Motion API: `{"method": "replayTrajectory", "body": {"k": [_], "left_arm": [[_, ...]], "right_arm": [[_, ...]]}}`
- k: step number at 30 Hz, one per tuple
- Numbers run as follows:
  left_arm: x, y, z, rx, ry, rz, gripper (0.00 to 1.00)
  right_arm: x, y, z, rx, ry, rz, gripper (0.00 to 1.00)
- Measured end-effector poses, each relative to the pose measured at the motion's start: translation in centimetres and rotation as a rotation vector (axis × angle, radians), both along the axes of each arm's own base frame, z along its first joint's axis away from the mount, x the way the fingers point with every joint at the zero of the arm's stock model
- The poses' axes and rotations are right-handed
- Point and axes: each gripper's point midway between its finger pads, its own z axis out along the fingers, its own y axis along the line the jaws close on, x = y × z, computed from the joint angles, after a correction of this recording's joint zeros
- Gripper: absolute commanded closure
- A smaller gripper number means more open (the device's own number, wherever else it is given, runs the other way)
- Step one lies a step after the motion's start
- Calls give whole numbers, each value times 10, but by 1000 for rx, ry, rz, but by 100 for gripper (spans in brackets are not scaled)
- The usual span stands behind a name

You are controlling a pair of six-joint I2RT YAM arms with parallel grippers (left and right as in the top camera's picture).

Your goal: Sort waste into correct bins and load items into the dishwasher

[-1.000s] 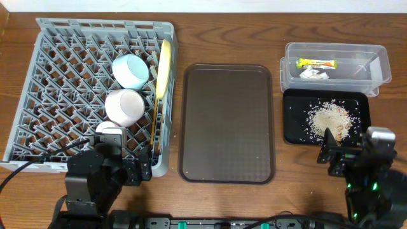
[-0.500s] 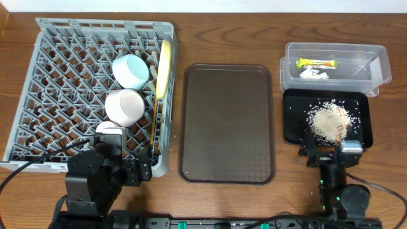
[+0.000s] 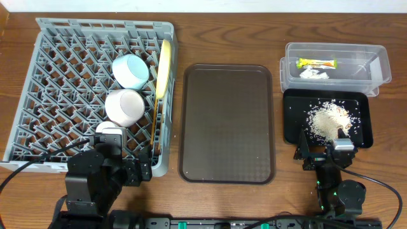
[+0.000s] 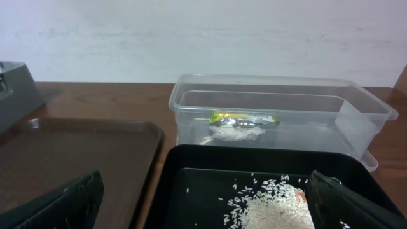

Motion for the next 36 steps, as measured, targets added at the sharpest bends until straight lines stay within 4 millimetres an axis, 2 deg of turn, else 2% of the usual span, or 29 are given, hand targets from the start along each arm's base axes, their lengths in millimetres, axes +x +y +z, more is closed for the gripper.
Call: {"method": "replayTrajectory", "body": {"k": [20,25,30,36], "left_arm": [[0,0,0,0,0,0,6],[-6,5,-8,1,22,24,6],[1,17,-25,-9,-76,93,6],[16,21,-58,-24,-244,111,7]], "right_arm": [[0,0,0,0,0,1,1],[0,0,0,0,0,1,1],[0,0,0,0,0,1,1],[0,0,0,0,0,2,1]]}}
